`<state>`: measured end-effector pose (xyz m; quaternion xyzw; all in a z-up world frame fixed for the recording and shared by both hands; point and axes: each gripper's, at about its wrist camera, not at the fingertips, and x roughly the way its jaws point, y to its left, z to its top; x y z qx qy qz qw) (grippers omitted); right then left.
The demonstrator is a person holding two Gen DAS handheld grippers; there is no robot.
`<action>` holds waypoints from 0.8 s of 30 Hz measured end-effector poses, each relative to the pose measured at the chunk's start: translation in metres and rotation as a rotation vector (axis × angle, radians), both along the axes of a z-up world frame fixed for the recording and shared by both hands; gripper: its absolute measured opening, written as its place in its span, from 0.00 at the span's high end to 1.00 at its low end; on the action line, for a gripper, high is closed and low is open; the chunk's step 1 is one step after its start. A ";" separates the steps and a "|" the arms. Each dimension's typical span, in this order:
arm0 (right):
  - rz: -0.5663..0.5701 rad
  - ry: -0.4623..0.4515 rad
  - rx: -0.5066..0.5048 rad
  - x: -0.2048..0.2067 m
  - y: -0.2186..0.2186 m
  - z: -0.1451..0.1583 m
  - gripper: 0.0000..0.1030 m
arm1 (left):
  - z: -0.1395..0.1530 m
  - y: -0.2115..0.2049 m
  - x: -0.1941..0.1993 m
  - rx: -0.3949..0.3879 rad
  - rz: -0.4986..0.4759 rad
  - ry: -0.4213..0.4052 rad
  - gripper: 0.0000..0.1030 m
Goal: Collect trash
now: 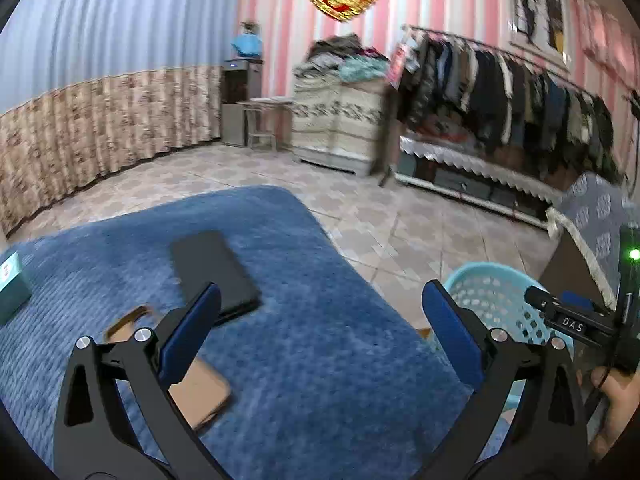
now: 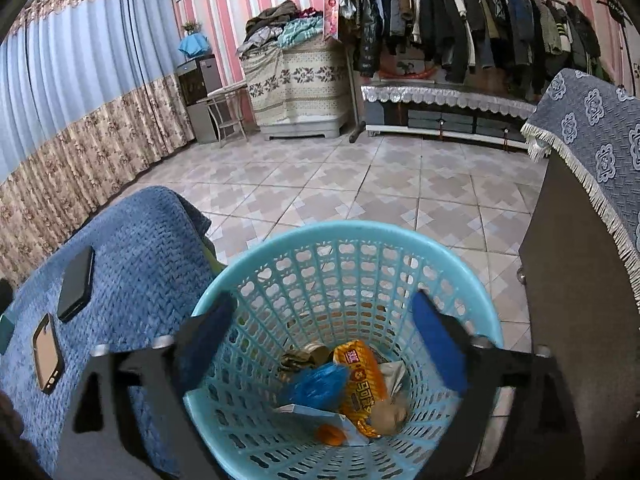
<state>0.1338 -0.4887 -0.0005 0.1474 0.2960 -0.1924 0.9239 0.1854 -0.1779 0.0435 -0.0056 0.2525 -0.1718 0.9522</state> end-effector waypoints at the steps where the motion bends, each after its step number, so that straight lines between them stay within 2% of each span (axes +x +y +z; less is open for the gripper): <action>1: -0.004 -0.005 -0.001 -0.001 0.000 0.002 0.08 | 0.002 0.009 -0.004 -0.013 0.015 -0.006 0.05; 4: -0.002 -0.022 -0.012 -0.004 0.006 0.008 0.05 | 0.006 0.032 -0.015 -0.031 0.054 -0.001 0.05; 8: 0.067 -0.031 -0.037 -0.003 0.027 0.017 0.04 | 0.008 0.059 -0.033 -0.042 0.099 0.003 0.05; 13: 0.119 -0.084 -0.090 -0.013 0.069 0.040 0.04 | 0.014 0.081 -0.053 0.029 0.148 0.001 0.05; 16: 0.164 -0.122 -0.086 -0.022 0.090 0.052 0.04 | 0.019 0.096 -0.066 0.036 0.190 0.000 0.05; 19: 0.205 -0.151 -0.078 -0.035 0.115 0.063 0.04 | 0.022 0.114 -0.085 0.050 0.255 -0.053 0.05; 22: 0.272 -0.179 -0.050 -0.051 0.137 0.063 0.04 | 0.023 0.128 -0.100 0.072 0.304 -0.084 0.05; 24: 0.315 -0.178 -0.074 -0.063 0.161 0.059 0.04 | 0.020 0.136 -0.109 0.078 0.325 -0.082 0.05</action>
